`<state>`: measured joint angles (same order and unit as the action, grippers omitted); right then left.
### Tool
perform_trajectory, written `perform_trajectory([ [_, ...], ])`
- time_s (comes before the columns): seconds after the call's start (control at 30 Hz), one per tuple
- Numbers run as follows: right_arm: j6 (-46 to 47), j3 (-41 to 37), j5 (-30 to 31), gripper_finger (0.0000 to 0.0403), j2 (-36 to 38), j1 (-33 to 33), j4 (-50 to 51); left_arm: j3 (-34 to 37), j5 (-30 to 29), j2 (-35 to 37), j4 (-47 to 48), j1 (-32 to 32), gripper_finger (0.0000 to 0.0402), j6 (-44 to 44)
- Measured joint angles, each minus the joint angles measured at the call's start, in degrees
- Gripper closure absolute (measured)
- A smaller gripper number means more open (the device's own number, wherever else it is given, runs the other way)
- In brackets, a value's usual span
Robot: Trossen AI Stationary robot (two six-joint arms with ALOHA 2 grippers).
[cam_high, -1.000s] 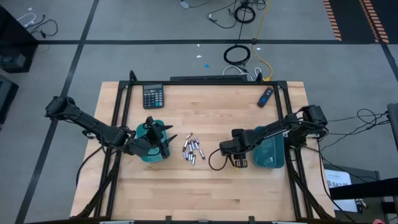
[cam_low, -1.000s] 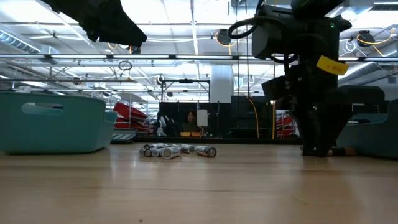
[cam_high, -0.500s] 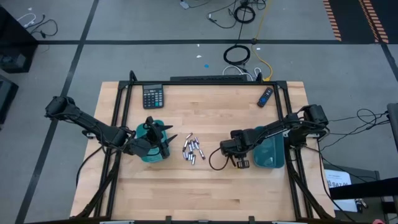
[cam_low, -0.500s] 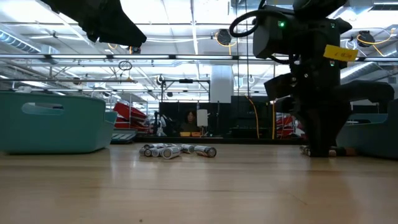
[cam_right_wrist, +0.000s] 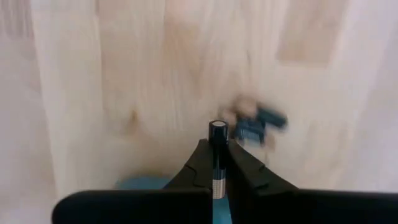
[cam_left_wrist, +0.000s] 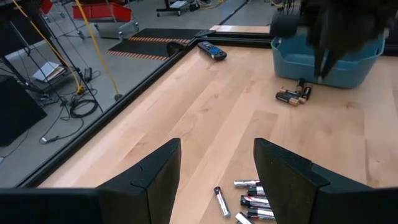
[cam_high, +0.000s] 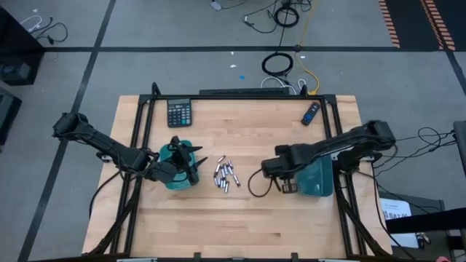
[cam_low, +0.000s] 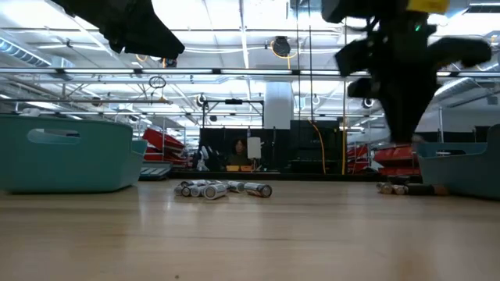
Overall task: Sort batteries
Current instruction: Put the black battery into the right blue bin
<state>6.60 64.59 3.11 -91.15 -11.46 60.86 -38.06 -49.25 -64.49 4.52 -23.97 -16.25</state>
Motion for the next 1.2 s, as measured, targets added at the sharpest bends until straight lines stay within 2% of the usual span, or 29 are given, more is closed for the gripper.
perform_trajectory([
  [0.23, 12.86, -1.81, 2.37, 0.0402, 8.92, -2.48, 13.38, 0.00, 1.37, 0.00, 0.95, 0.02, 0.0188, -2.99],
  [0.4, 21.45, -7.02, -3.69, 0.0389, 13.30, -4.21, 14.27, 0.00, 2.78, 0.00, 0.94, 0.00, 0.0188, -3.43],
  [0.5, 23.36, -9.03, -3.71, 0.0342, 15.03, -4.85, 14.19, 0.00, 2.80, 0.00, 0.95, 0.02, 0.0188, -3.15],
  [0.7, 25.36, -8.70, -3.89, 0.0215, 16.06, -5.10, 15.62, 0.00, 3.98, 0.00, 0.92, 0.02, 0.0188, -3.13],
  [0.8, 24.05, -7.20, -1.54, 0.0181, 16.02, -5.04, 15.72, 0.00, 4.26, 0.00, 0.91, 0.01, 0.0188, -2.99],
  [0.87, 21.73, -5.90, 1.89, 0.0177, 15.77, -5.03, 13.26, 0.00, 4.26, 0.00, 0.88, 0.02, 0.0188, -2.94],
  [0.97, 16.12, -3.58, 4.53, 0.0189, 13.22, -4.69, 9.14, 0.00, 4.26, 0.00, 0.71, 0.15, 0.0188, -2.93],
  [1.2, -0.94, -0.67, 9.38, 0.0224, 1.62, -0.70, 5.85, 0.00, 4.28, 0.00, 0.25, 1.57, 0.0188, -2.93],
])
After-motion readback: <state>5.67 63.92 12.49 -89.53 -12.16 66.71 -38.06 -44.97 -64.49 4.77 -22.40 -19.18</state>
